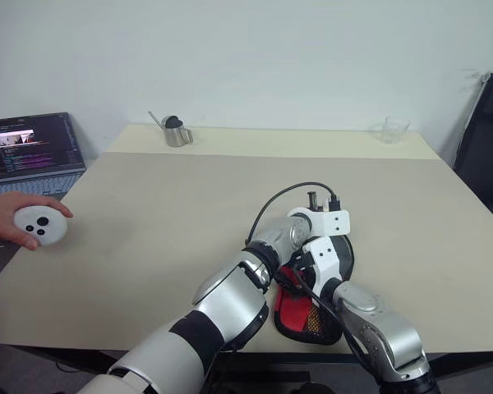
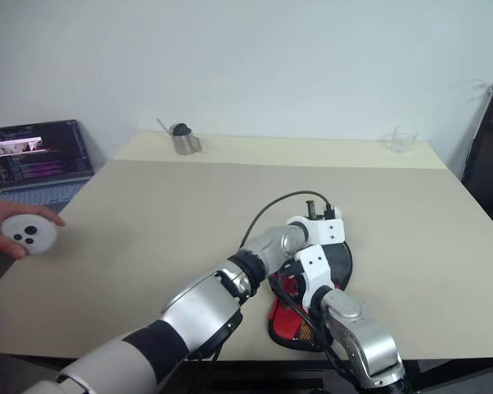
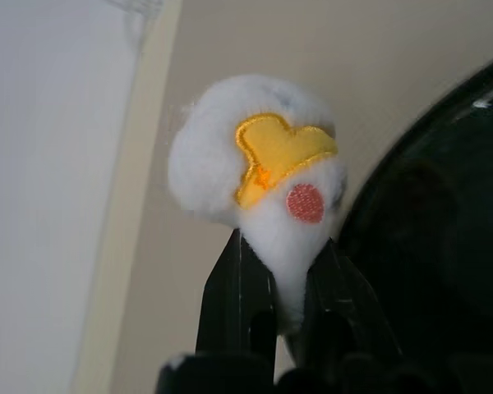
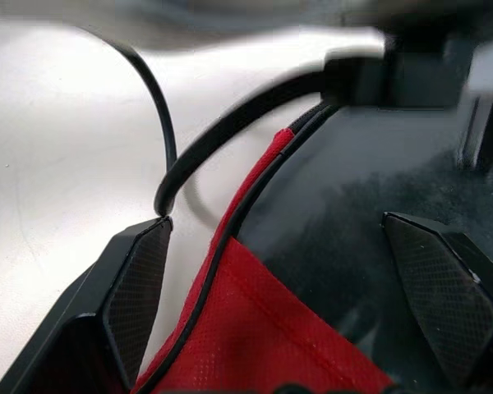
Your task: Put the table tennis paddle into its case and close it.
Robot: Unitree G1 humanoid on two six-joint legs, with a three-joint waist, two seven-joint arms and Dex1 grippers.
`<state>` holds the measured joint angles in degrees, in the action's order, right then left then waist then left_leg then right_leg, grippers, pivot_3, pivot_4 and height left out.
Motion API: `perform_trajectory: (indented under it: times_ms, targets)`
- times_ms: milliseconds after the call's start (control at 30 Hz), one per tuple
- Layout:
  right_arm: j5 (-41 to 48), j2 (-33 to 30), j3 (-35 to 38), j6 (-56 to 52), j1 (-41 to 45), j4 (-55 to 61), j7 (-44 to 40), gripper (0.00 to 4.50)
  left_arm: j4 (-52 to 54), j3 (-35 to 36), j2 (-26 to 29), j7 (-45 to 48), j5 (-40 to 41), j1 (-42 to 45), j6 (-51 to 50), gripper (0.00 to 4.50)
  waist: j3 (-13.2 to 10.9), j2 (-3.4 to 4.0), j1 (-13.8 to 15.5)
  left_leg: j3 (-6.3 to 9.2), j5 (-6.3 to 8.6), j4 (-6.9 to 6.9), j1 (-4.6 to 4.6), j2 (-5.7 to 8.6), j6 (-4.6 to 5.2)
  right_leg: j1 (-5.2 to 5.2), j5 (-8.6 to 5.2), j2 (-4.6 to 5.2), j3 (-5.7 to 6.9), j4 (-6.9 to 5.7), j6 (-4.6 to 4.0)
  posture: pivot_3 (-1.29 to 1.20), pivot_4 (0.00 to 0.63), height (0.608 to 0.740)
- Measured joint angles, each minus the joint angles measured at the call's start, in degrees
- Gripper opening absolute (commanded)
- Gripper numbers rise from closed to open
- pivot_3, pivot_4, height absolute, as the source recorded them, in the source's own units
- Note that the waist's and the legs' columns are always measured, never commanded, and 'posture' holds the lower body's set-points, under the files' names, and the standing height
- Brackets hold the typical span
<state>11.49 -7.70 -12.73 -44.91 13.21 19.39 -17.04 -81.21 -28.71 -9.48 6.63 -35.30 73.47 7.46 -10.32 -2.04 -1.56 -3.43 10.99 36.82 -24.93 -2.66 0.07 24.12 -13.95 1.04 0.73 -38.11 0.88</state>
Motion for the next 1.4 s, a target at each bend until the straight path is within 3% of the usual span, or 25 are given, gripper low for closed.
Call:
perform_trajectory:
  times_ms: [100,433,633,833,1000,1400]
  targets:
    - [0.0,0.0,-0.4,0.9,1.3,-2.0,-0.6,4.5,0.4,-0.4,0.1,0.8,0.0,-0.3,-0.9,2.3,0.0,0.0,0.0,0.01,0.0,0.02,0.01,0.0,0.0,-0.03,0.0,0.0,0.0,0.0,0.0,0.0,0.15,0.74]
    - [2.1,-6.1,2.7,1.1,4.0,-4.0,-6.0,4.5,2.9,4.4,1.2,5.7,4.7,-1.8,0.2,2.3,0.1,-0.02,0.1,0.0,0.0,0.02,0.01,0.01,0.0,-0.05,0.01,0.02,-0.01,0.03,0.03,0.0,0.15,0.74]
    - [10.9,-20.4,8.3,-5.9,2.9,10.3,-16.1,4.5,4.2,10.7,6.7,18.5,11.7,-2.7,4.4,2.3,0.1,-0.01,0.1,0.0,0.0,-0.02,0.01,0.02,0.0,-0.04,0.01,-0.03,0.0,0.04,0.0,0.0,0.15,0.74]
    - [16.9,-28.1,15.1,-8.0,-0.4,14.1,-21.4,4.5,6.0,13.5,12.4,28.1,15.7,-3.3,7.2,2.3,0.1,-0.02,0.1,-0.01,0.0,0.01,0.01,0.0,0.0,-0.04,0.0,0.0,-0.03,0.02,0.0,0.0,0.15,0.74]
    - [17.1,-29.6,20.8,-6.8,0.0,11.3,-20.3,4.5,8.9,15.7,16.3,38.0,19.5,-4.9,9.3,2.3,0.1,-0.01,0.1,-0.02,0.0,0.01,0.01,-0.01,0.0,-0.04,0.01,0.01,-0.03,0.02,0.0,0.0,0.15,0.74]
    - [5.5,-30.0,20.7,-4.7,2.6,-3.6,-8.0,4.5,22.0,17.8,26.6,62.4,27.3,-15.4,5.6,2.3,0.1,0.0,0.1,-0.02,-0.01,0.02,0.02,-0.04,0.02,-0.03,0.01,-0.02,-0.08,-0.04,-0.02,0.0,0.15,0.74]
